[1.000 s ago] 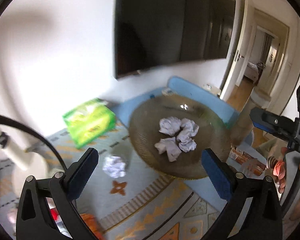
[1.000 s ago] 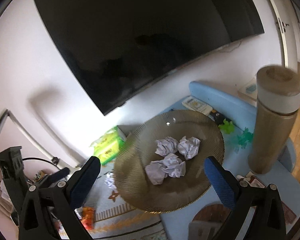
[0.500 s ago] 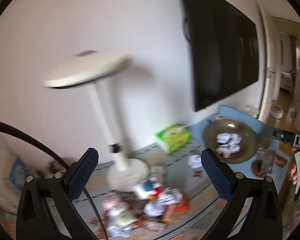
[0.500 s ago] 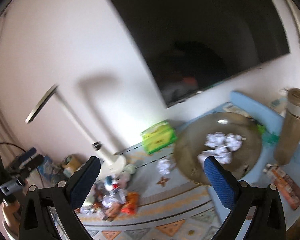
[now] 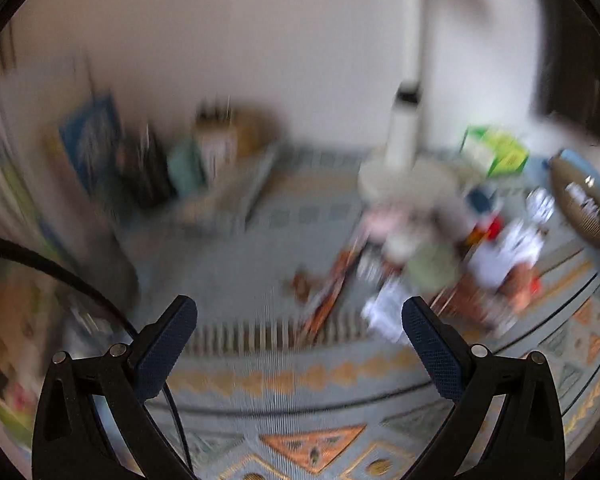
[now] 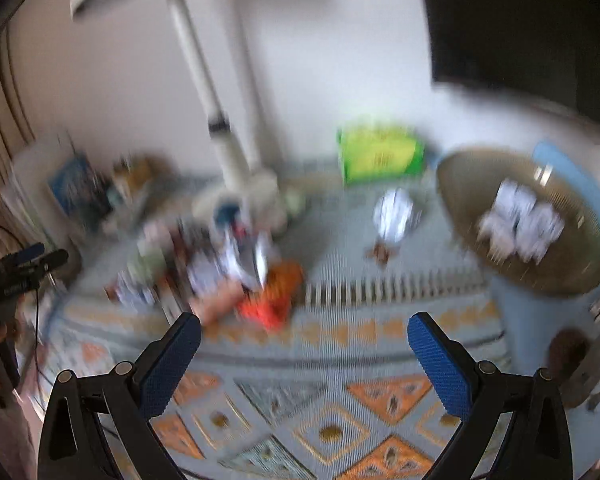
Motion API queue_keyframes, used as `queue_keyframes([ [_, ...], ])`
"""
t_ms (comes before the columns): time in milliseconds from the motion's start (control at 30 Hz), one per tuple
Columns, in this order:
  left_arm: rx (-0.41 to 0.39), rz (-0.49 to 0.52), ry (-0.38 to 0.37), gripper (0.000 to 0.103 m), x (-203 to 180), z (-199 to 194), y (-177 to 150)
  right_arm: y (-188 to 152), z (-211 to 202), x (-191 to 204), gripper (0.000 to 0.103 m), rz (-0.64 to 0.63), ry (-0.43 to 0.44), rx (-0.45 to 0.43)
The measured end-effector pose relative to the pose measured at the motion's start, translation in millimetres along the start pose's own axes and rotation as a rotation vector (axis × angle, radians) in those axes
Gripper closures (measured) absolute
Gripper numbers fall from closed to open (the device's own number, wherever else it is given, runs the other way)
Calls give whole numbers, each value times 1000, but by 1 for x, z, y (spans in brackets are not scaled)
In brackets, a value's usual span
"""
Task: Organize objects
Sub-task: 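Return both grippers to the clutter and approach the snack items, then grasp the long orange snack box with the left gripper while the right grasps the orange snack bag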
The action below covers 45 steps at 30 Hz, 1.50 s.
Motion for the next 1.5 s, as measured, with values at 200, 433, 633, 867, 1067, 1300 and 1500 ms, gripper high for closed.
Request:
queue_keyframes([
  [200, 121, 8, 84, 0, 15, 54, -37, -29, 46, 3, 0, -4, 29, 121],
  [433, 111, -26, -26, 0, 13, 82, -29, -33, 71, 9, 0, -105, -3, 148],
  [633, 101, 30, -82, 0, -6, 99, -11, -22, 92, 22, 0, -241, -42, 115],
  [867, 104, 59, -114, 0, -21, 109, 1, 7, 118, 28, 0, -255, -33, 104],
  [1067, 104, 51, -111, 0, -19, 105, -1, 30, 139, 28, 0, -219, -62, 103],
  [1300, 102, 52, -111, 0, -20, 105, -2, 33, 141, 27, 0, -205, -74, 101],
  [1500, 101, 52, -111, 0, -20, 104, -5, 33, 141, 27, 0, -205, -74, 101],
])
Point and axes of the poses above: each gripper's, at about its wrist camera, not at the fingertips, and z roughly the way its jaws point, x to its left, y to its top, the point moved 6 cm from there along z, roughly the way its jaws point, and after that the axes turned 6 degrees about -z, right-handed, at the moved point
